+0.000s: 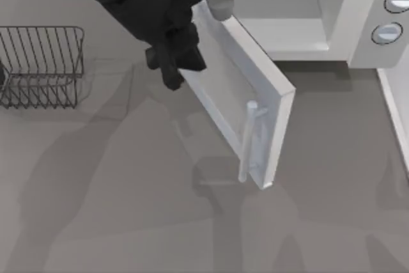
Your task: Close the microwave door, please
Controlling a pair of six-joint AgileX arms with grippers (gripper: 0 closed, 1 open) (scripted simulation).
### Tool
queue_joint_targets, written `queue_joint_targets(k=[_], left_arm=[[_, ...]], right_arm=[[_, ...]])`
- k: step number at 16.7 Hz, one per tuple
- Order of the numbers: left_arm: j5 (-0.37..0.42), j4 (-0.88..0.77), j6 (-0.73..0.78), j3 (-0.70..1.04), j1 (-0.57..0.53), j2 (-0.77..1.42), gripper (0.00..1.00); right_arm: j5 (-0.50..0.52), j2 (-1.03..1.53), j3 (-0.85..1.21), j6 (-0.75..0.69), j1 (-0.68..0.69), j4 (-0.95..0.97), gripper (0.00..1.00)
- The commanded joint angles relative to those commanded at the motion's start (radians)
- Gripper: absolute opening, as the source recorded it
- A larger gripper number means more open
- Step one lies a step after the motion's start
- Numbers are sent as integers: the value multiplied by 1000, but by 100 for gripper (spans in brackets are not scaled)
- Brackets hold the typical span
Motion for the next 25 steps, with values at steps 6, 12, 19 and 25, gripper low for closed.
queue_joint_targets(k=[6,12,19,25], left_arm=[[-4,5,-16,13,-14,7,0],[-18,12,-54,49,-51,36,0],[-30,12,-90,84,-82,68,0],[-32,16,-97,95,-88,70,0]], right_arm=[[0,0,0,0,0,0,100],[0,0,0,0,0,0,100],[0,0,0,0,0,0,100],[0,0,0,0,0,0,100]])
